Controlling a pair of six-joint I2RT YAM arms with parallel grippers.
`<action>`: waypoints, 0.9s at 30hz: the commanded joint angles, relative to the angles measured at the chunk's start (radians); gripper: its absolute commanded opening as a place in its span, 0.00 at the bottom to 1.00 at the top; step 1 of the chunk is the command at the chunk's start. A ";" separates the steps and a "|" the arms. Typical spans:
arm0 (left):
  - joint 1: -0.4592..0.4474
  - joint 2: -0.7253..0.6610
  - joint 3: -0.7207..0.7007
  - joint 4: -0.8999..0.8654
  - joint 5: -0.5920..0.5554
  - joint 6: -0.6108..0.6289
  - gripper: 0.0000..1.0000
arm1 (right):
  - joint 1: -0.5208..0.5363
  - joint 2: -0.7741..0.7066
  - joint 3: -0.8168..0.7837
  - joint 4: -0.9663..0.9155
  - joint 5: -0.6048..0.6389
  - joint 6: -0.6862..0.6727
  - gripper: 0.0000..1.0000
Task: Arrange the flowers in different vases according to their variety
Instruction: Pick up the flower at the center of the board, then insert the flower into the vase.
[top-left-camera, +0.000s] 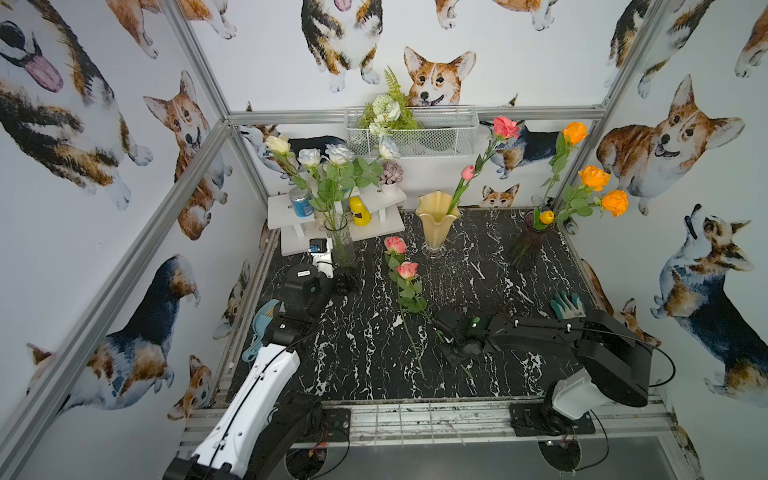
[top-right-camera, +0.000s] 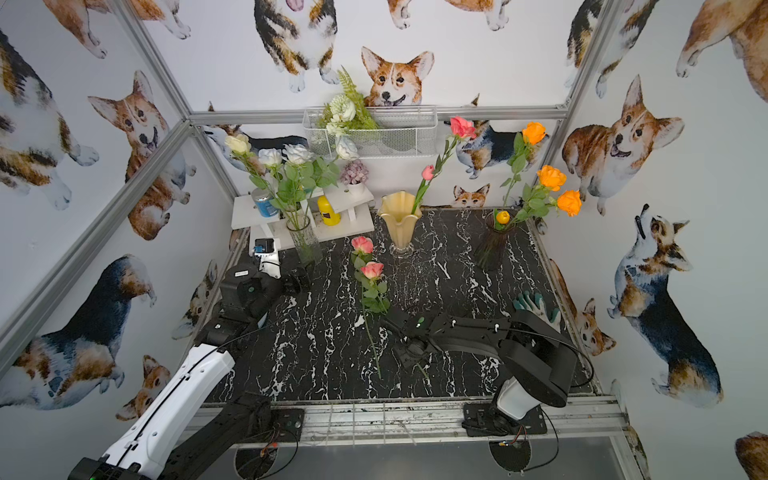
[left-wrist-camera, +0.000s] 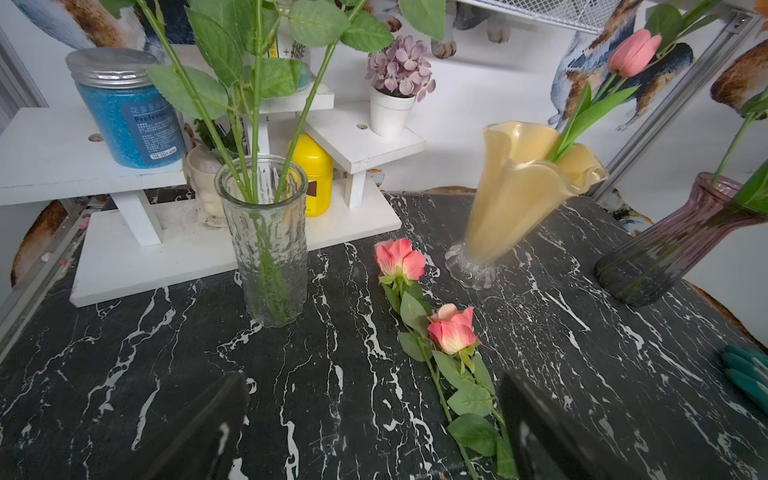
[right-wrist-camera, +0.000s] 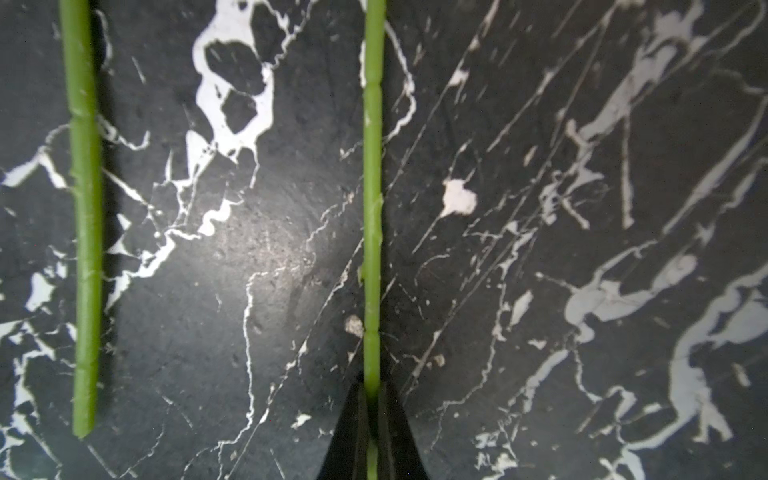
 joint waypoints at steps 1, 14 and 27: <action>0.000 0.002 -0.002 -0.010 0.005 -0.006 1.00 | 0.002 -0.050 -0.006 -0.002 -0.005 0.030 0.00; -0.005 0.000 -0.008 -0.056 0.004 -0.017 1.00 | 0.003 -0.325 0.006 0.042 0.118 0.036 0.00; -0.016 0.033 -0.007 -0.102 0.026 -0.013 1.00 | 0.003 -0.515 0.047 0.158 0.332 -0.069 0.00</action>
